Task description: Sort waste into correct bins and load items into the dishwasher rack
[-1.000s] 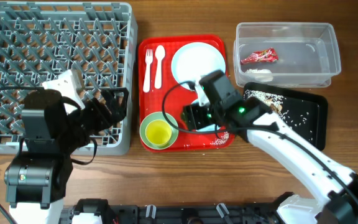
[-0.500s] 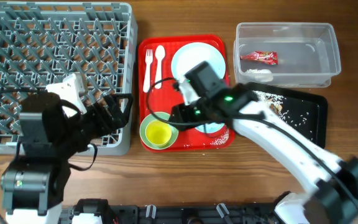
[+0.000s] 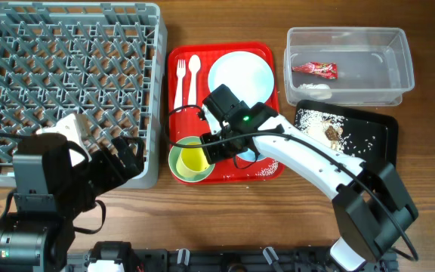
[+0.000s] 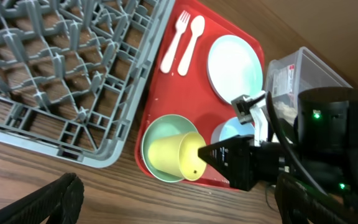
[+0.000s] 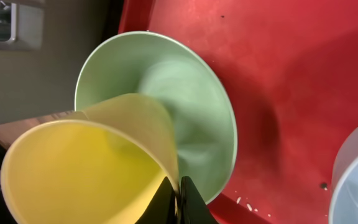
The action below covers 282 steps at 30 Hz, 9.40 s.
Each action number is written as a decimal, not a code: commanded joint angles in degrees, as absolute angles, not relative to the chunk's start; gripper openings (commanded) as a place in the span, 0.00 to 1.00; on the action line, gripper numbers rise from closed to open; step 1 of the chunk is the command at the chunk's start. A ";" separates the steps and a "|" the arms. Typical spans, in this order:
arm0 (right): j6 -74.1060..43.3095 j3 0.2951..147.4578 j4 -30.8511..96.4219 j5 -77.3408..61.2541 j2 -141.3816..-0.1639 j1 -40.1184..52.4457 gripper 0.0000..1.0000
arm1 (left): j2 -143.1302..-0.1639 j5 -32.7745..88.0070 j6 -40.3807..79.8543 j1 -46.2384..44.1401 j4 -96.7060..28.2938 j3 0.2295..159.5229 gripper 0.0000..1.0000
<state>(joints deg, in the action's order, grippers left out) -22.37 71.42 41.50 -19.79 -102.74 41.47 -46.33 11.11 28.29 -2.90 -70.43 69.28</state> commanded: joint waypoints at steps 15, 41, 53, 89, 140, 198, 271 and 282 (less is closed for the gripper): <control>-6.61 77.58 39.40 -71.81 -81.60 10.15 0.04 | -57.80 65.91 25.82 3.44 -51.22 69.49 0.93; -20.23 77.56 20.21 -66.63 -83.68 25.98 0.04 | -66.43 90.37 19.92 1.76 -50.39 69.47 0.83; -21.12 77.56 20.40 -66.35 -83.79 25.78 0.73 | -66.43 87.68 19.90 0.60 -50.33 69.47 0.57; -12.45 77.54 46.35 -46.04 -81.89 18.46 0.81 | -88.47 -4.01 33.52 -5.37 -75.99 69.34 0.71; -31.88 77.52 61.28 -2.85 -75.75 30.65 1.00 | -60.03 16.91 7.88 2.79 -75.90 76.51 1.00; -13.56 0.30 -0.86 -10.17 -0.21 0.67 1.00 | -60.03 16.91 7.88 2.79 -75.92 76.51 1.00; -13.54 0.30 -0.86 -10.20 -0.21 0.67 1.00 | -125.62 -2.83 15.42 -20.73 -39.57 94.96 0.04; -13.54 0.30 -0.86 -10.17 -0.21 0.67 1.00 | -109.08 -11.79 15.35 -20.60 -51.13 94.96 0.04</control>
